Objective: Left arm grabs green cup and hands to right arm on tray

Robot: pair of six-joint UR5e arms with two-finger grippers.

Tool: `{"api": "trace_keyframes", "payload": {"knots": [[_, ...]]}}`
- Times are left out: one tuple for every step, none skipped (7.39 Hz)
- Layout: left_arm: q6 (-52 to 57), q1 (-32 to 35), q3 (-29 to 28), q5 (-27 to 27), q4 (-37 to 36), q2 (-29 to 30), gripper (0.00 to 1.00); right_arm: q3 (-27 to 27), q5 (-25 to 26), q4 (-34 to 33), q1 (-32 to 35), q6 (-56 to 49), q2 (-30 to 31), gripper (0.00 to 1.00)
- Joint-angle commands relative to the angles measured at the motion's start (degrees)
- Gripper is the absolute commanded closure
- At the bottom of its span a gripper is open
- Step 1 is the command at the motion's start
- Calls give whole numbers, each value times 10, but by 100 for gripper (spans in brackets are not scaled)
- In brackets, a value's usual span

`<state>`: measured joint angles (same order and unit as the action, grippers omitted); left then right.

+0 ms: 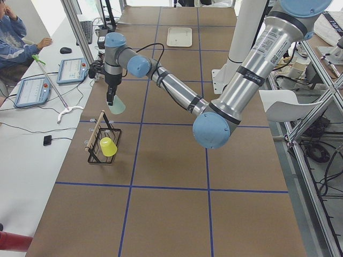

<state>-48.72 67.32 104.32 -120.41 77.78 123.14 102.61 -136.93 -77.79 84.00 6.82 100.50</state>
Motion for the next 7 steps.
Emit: {"api": "trace_keyframes", "payload": {"knots": [[-169, -87, 67, -27, -11, 24, 100, 0, -4, 122, -72, 155, -27, 0], [-235, -130, 69, -27, -6, 58, 100, 0, 4, 169, -110, 252, -62, 0], [-300, -155, 71, -28, 39, 78, 100, 3, -1, 184, -131, 330, -89, 0], [-424, -174, 67, -30, 131, 79, 100, 9, -3, 207, -160, 420, -122, 0], [-562, -192, 45, -31, 268, 75, 100, 21, -4, 237, -202, 551, -164, 0], [-701, -195, -1, -29, 424, 74, 100, 25, -4, 281, -235, 673, -203, 0], [-784, -198, -46, -25, 546, 72, 100, 28, -4, 341, -248, 759, -213, 0]]}}
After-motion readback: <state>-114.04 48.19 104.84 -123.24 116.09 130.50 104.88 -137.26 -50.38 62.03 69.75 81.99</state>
